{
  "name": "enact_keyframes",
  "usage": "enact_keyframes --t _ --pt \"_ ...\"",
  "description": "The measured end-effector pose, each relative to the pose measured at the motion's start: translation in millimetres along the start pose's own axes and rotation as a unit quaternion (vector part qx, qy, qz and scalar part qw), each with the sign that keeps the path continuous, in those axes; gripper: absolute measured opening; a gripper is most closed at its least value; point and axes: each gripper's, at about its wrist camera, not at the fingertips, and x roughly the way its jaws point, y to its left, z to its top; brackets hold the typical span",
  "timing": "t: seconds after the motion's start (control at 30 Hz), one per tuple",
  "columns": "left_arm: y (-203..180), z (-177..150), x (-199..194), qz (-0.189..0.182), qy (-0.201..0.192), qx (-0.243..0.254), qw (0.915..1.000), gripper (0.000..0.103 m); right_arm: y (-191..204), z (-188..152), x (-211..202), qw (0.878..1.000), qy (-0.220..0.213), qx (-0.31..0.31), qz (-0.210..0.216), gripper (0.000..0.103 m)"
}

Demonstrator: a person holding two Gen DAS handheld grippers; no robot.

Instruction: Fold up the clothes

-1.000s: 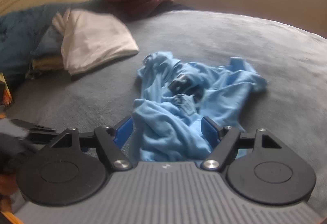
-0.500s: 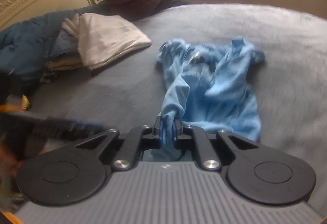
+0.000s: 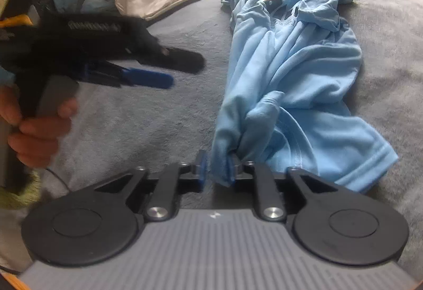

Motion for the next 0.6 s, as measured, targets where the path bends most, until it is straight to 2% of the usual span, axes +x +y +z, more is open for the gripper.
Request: enact_keyframes --t 0.07,0.13,0.27,0.4,0.5,0.6 --pt "-6.6 -2.2 4.6 -0.012 0.007 0.009 0.9999 0.072 -1.8 -2.1 -11.3 1.0 -0.008 0.006 0.009 0.039" --pt "-12.7 -5.6 8.9 -0.018 0.012 0.02 0.9996 0.072 -3.7 -4.3 -22.8 1.0 -0.017 0.012 0.019 0.045" --pt "-17.5 -11.6 18.2 -0.011 0.024 0.025 0.9993 0.072 -14.7 -12.6 -47.3 0.996 -0.045 0.049 0.066 0.047" --pt "-18.7 -16.7 25.6 -0.004 0.034 0.025 0.9991 0.072 -37.3 -18.5 -70.0 0.982 -0.083 0.113 0.124 0.047" --pt "-22.2 -21.5 30.5 -0.006 0.043 0.029 0.9986 0.07 -59.0 -17.7 -78.5 0.981 -0.117 0.146 0.048 0.048" --pt "-27.4 -27.6 34.0 -0.013 0.05 0.04 0.9979 0.064 -92.1 -13.6 -69.9 0.971 -0.104 0.212 -0.041 0.048"
